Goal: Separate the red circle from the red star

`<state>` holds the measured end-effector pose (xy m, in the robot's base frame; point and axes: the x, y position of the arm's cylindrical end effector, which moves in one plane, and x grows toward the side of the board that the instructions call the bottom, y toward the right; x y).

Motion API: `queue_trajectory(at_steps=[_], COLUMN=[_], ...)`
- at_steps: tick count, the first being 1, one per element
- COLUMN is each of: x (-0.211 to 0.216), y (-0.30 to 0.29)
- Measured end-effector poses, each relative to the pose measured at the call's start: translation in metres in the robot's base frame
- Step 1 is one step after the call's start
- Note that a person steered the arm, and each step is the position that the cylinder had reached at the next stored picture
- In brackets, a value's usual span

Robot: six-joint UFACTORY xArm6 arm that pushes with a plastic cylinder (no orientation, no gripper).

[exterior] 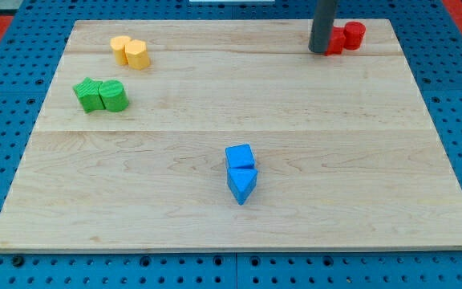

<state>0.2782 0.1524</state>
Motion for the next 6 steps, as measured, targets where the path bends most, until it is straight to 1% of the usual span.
queue_trajectory(at_steps=[1, 2, 3, 4, 5, 6], x=[0.034, 0.042, -0.006, -0.069, -0.079, -0.056], y=[0.011, 0.082, 0.148, 0.149, 0.084, 0.050])
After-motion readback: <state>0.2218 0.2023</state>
